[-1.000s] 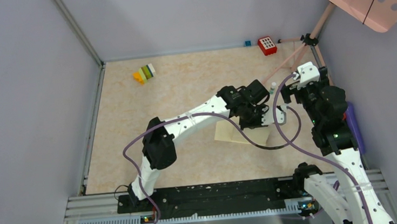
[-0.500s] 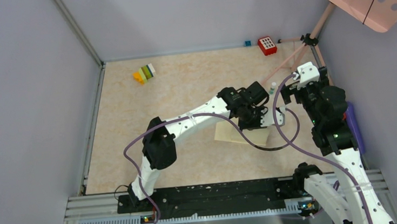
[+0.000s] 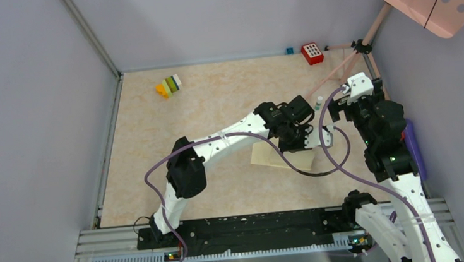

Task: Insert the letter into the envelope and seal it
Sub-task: Fold the letter.

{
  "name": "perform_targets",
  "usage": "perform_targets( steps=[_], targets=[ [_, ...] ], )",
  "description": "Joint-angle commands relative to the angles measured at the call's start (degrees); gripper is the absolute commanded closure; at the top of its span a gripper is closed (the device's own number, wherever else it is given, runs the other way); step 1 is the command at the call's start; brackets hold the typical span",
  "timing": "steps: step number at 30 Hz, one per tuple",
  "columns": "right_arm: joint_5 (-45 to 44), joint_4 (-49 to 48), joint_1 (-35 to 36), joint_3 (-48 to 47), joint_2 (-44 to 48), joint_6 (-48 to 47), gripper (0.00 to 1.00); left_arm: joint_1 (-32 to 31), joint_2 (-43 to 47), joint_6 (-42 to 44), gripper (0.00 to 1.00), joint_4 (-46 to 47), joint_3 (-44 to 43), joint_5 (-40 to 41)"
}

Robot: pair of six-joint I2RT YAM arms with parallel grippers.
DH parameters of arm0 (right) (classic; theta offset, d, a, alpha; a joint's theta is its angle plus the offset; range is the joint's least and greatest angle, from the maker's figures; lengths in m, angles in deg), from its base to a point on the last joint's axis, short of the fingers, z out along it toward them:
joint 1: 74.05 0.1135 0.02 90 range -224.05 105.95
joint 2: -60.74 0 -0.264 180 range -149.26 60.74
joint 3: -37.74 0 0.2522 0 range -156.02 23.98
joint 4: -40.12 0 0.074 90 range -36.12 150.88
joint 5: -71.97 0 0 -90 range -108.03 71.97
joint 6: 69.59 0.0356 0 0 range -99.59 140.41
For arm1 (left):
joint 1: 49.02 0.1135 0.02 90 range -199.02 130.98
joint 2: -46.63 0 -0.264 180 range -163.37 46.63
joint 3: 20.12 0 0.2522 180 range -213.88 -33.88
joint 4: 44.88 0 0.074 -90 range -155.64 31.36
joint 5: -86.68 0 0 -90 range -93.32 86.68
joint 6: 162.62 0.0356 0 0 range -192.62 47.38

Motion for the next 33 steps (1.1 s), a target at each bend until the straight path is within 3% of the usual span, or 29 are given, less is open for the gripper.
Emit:
perform_targets(
  steps=[1,9,23,33],
  targets=[
    [0.2,-1.0,-0.6,0.1,0.7,-0.6,0.06,-0.3,0.0,-0.7,0.97,1.9,0.4,-1.0],
    [0.3,-0.9,-0.6,0.1,0.7,-0.6,0.06,-0.2,-0.3,-1.6,0.94,2.2,0.3,-1.3],
    [0.3,-0.9,-0.6,0.1,0.7,-0.7,0.06,-0.1,0.2,-2.7,0.7,2.8,1.1,-1.2],
    [0.4,-0.9,-0.6,0.2,0.7,-0.7,0.06,0.0,0.8,-1.8,0.68,4.1,4.7,-0.5]
  ],
)
